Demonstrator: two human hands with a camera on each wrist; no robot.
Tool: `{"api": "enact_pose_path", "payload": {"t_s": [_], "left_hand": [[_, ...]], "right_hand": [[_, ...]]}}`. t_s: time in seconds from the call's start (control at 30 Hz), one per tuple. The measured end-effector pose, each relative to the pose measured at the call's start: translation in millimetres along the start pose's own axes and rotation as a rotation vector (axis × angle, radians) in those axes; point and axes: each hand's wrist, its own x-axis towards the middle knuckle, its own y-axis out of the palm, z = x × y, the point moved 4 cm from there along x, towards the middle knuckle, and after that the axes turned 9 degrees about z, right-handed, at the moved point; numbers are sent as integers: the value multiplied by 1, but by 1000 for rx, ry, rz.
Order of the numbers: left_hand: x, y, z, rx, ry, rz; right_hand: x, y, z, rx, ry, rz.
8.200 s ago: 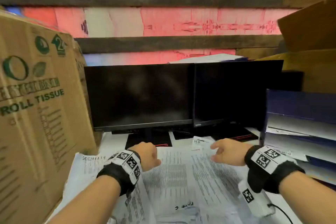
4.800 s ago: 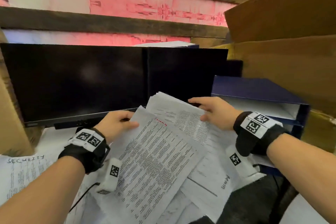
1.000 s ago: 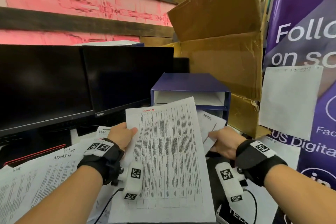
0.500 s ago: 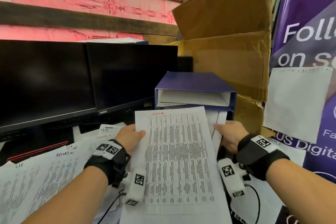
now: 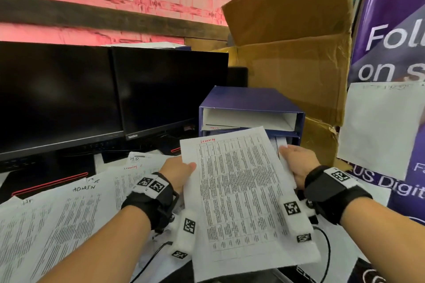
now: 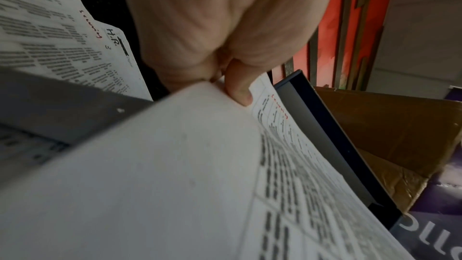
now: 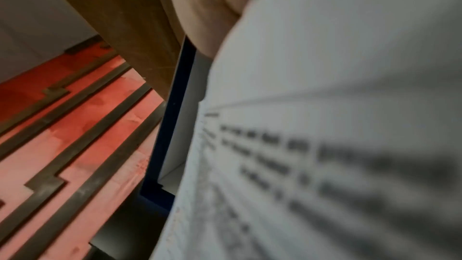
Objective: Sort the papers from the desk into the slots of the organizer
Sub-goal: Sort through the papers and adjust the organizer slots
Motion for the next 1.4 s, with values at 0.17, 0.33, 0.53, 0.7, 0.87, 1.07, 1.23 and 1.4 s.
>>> {"api": "enact_pose_path", "payload": {"t_s": [0.17, 0.33, 0.53, 0.7, 0.87, 1.07, 1.23, 1.4], "left_hand": [[9, 3, 2, -86, 15, -57], [17, 19, -7, -148, 69, -12], [9, 1, -8, 4, 52, -83], [1, -27, 13, 197, -29, -150], [-7, -35, 27, 74, -92, -91], [-15, -27, 26, 55, -98, 5], [-16, -10, 27, 141, -76, 106], [-16, 18, 41, 279, -68, 134]], "right_hand": [[-18, 4, -6, -270, 86, 351], [6, -21, 3, -15, 64, 68], [-6, 0, -1, 258, 47, 252], [4, 6, -15, 267, 50, 133], [26, 9, -11, 118, -4, 2], [30, 22, -4, 144, -51, 54], [-7, 7, -18, -198, -85, 16], [-27, 0, -102, -350, 251, 292]]}}
